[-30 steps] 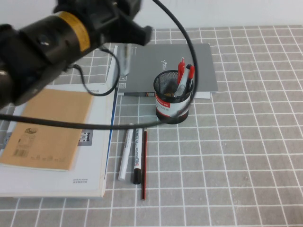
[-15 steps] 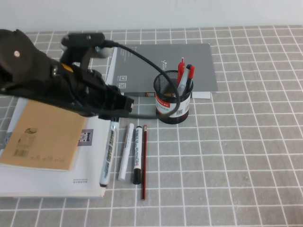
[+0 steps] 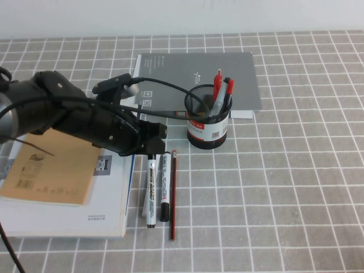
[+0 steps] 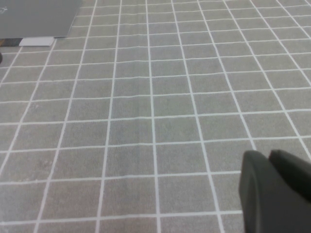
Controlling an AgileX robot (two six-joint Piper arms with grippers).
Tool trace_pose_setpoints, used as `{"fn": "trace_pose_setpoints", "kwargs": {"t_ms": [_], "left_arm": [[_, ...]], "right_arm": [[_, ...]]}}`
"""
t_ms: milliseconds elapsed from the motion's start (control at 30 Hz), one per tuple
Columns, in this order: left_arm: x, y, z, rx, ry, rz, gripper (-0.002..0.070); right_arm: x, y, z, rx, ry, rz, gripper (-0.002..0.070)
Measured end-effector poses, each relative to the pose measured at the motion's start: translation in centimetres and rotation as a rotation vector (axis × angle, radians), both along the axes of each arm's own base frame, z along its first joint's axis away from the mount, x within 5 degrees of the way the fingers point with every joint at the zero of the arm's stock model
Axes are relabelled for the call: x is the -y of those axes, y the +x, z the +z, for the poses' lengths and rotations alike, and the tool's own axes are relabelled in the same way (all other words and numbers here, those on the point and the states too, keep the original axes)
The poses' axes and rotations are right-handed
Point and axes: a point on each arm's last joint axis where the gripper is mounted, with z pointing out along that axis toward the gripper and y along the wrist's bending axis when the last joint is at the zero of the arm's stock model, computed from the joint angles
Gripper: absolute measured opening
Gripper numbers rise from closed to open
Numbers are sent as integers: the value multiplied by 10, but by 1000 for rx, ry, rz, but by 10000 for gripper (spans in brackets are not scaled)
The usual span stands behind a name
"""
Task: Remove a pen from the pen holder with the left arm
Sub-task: 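Take a marker out of the pen holder and lay it on the table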
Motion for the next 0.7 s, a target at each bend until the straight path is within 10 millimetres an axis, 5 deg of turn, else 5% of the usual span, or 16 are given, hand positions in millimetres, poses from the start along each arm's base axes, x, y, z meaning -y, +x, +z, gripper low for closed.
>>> {"fn": "trace_pose_setpoints", "kwargs": {"t_ms": [233, 467, 700], "left_arm": [[0, 11, -10, 48, 16, 35, 113], [3, 22, -15, 58, 19, 35, 277], [7, 19, -8, 94, 38, 1, 307]], "right_arm": [[0, 0, 0, 0, 0, 0, -13], [0, 0, 0, 0, 0, 0, -13], [0, 0, 0, 0, 0, 0, -13]]}}
